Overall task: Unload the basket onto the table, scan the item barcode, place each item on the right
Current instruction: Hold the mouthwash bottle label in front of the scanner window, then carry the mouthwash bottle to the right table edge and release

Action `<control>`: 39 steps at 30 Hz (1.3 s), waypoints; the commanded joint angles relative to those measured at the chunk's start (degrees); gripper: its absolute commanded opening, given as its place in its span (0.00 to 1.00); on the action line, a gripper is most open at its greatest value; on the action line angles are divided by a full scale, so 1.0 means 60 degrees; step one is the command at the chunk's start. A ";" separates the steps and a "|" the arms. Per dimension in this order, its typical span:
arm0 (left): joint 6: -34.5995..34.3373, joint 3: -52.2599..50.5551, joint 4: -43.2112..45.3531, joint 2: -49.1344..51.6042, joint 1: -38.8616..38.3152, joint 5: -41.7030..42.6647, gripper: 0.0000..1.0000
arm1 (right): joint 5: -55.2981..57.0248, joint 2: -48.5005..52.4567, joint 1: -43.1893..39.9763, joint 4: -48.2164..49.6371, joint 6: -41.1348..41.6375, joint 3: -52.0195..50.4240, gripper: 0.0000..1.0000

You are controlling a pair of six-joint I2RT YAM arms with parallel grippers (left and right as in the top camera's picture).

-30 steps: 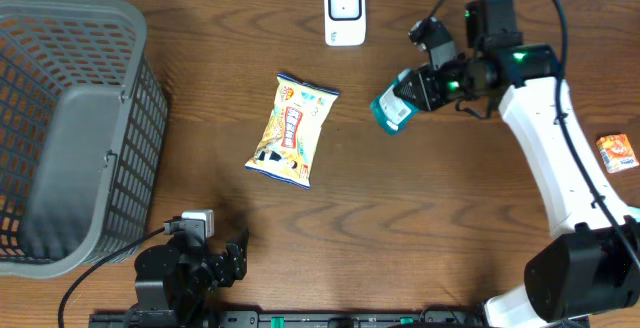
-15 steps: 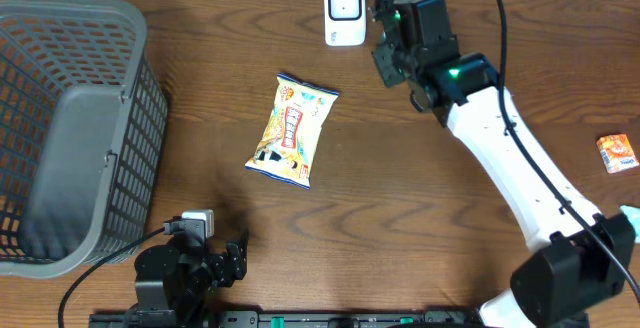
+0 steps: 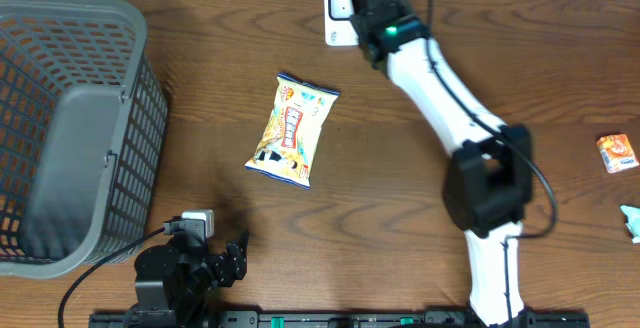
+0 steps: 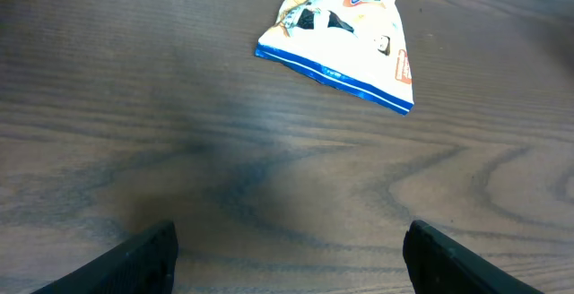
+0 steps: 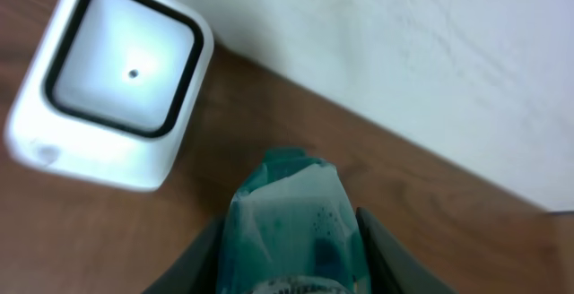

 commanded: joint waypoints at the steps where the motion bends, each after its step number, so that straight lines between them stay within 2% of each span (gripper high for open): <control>1: -0.0055 0.0029 -0.0117 -0.0044 0.0015 0.0117 0.80 | 0.2044 0.0568 0.0637 0.0678 -0.1322 0.1209 0.18; 3: -0.0055 0.0029 -0.0117 -0.0044 0.0015 0.0117 0.80 | 0.2951 0.1020 0.0900 0.1614 -0.2310 0.1446 0.18; 8: -0.0055 0.0029 -0.0120 -0.0044 0.0015 0.0117 0.81 | 0.4867 0.2284 0.1501 0.5479 -0.6207 0.1545 0.18; 11: -0.0055 0.0029 -0.0117 -0.0044 0.0015 0.0117 0.80 | 0.5136 0.2932 0.1687 0.7140 -0.7697 0.1552 0.18; 15: -0.0051 0.0029 -0.0120 -0.0044 0.0015 0.0117 0.80 | 0.5413 0.3646 0.1803 0.8495 -0.9074 0.1566 0.18; 30: -0.0055 0.0029 -0.0117 -0.0044 0.0015 0.0117 0.80 | 0.6193 0.3905 0.1880 0.9085 -0.9468 0.2022 0.18; 39: -0.0055 0.0029 -0.0117 -0.0044 0.0015 0.0117 0.81 | 0.7814 0.3213 0.1479 0.9082 -0.9606 0.2466 0.16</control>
